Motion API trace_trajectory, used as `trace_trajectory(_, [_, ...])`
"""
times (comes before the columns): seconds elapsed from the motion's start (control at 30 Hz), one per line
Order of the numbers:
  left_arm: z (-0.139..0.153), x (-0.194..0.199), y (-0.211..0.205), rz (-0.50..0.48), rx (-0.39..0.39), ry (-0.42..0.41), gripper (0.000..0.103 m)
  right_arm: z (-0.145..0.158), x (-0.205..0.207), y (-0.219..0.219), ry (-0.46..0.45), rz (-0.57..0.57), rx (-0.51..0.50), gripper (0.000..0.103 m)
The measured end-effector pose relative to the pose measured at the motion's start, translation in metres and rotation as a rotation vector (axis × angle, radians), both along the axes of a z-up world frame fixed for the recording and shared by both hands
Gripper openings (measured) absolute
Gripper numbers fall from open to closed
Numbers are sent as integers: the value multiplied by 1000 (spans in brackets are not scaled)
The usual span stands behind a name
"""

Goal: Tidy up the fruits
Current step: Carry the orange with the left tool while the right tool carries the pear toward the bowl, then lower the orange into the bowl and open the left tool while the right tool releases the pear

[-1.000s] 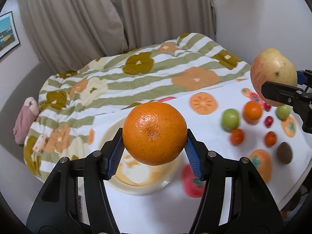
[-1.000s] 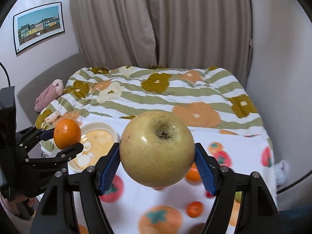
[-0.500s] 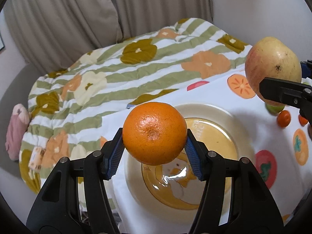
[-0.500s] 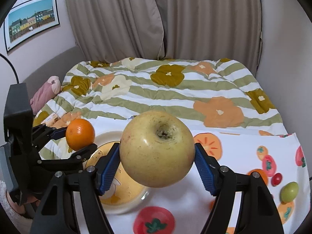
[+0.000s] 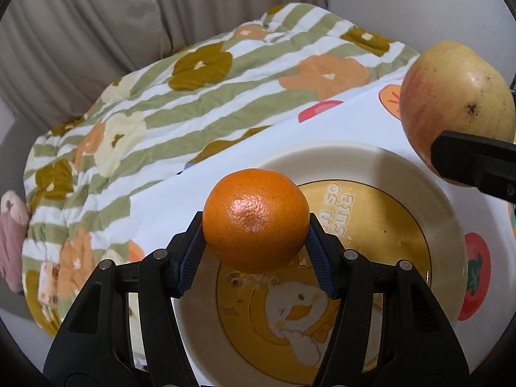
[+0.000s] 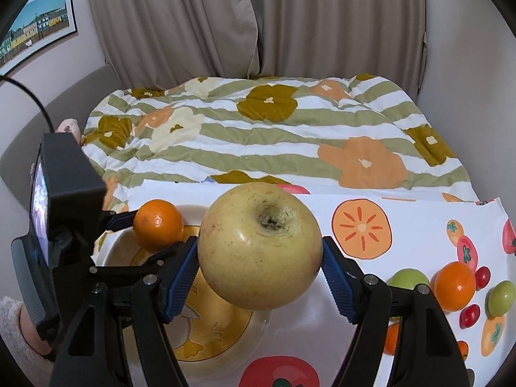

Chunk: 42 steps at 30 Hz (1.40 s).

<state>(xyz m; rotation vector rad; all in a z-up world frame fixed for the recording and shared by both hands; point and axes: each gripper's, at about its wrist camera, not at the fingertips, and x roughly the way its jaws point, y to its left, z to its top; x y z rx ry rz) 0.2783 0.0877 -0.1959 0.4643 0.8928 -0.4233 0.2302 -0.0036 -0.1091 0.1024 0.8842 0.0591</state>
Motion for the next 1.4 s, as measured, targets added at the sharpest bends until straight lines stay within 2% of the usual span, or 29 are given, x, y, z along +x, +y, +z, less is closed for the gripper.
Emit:
trace_trajectory(0.17, [-5, 2, -2, -17, -22, 52, 65, -2, 3, -1, 13, -15, 4, 70])
trace_trajectory(0.23, [-1, -1, -2, -19, -26, 34, 82, -2, 2, -1, 13, -16, 4, 70])
trace_trajectory(0.27, [3, -2, -1, -20, -30, 18, 100, -2, 2, -2, 13, -17, 3, 70])
trace_trajectory(0.3, [6, -3, 0, -18, -37, 5, 103, -1, 3, -4, 14, -17, 3, 70])
trace_trajectory(0.37, [14, -4, 1, -22, -56, -11, 103, -1, 4, -6, 18, -17, 4, 70])
trace_trajectory(0.6, [22, -6, 9, 13, -44, 0, 103, 2, 4, -11, 29, -8, 5, 70])
trace_trajectory(0.93, [29, -26, 46, 129, -65, 42, 103, -7, 5, 8, 46, 93, -38, 70])
trace_trajectory(1.13, [27, -37, 67, 187, -57, 63, 103, -17, 10, 30, 34, 175, -61, 70])
trace_trajectory(1.4, [14, -46, 77, 199, -35, 94, 103, -37, 9, 43, 55, 223, -89, 70])
